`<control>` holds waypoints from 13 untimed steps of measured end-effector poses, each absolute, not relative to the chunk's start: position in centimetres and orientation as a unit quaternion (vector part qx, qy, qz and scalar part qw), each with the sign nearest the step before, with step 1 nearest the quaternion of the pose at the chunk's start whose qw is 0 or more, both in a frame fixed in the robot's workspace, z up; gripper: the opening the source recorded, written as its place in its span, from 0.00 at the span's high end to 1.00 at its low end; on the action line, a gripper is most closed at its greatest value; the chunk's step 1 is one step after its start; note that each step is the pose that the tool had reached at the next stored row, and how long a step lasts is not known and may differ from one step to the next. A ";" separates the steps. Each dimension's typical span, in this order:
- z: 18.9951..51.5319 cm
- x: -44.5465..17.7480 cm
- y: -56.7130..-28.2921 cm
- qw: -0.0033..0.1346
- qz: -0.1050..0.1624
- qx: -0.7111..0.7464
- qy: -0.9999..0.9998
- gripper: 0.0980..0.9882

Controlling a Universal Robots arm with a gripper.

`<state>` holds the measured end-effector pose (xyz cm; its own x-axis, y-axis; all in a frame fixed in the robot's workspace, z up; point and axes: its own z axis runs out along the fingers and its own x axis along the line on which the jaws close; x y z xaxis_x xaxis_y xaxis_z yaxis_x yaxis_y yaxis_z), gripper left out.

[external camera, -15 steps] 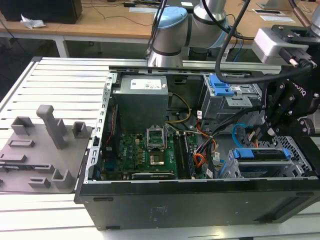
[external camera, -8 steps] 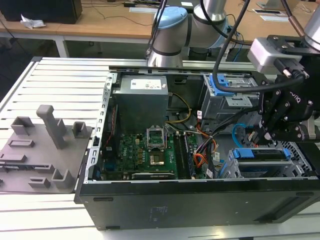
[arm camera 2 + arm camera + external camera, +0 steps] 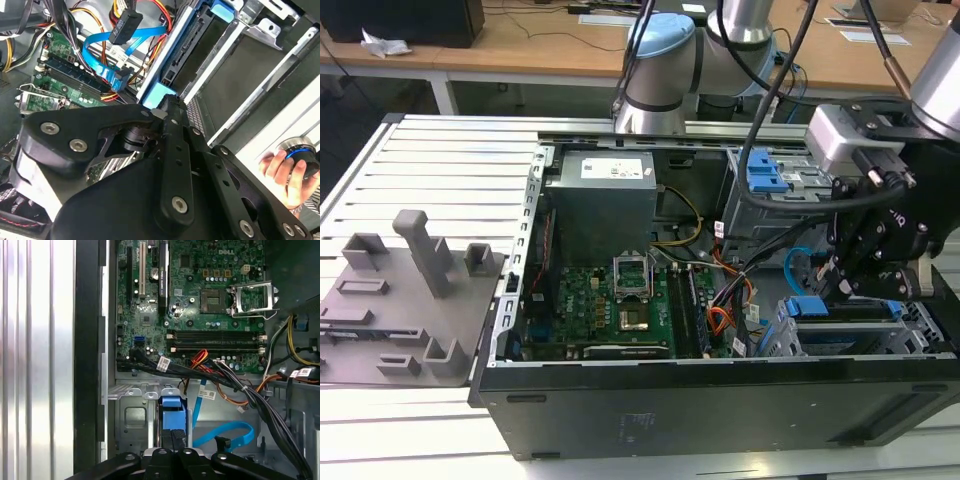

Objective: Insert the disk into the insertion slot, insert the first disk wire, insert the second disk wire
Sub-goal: 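Insert the disk into the insertion slot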

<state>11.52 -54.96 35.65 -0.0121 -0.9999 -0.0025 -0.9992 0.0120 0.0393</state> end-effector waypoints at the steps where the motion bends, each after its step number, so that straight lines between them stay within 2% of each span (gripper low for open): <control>1: 35.5 11.7 -55.0 0.013 -0.015 0.703 -0.711 0.99; 13: 34.9 12.5 -55.0 0.013 -0.015 0.703 -0.711 0.99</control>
<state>12.52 -54.96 34.86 -0.0121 -0.9999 -0.0025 -0.9991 0.0120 0.0396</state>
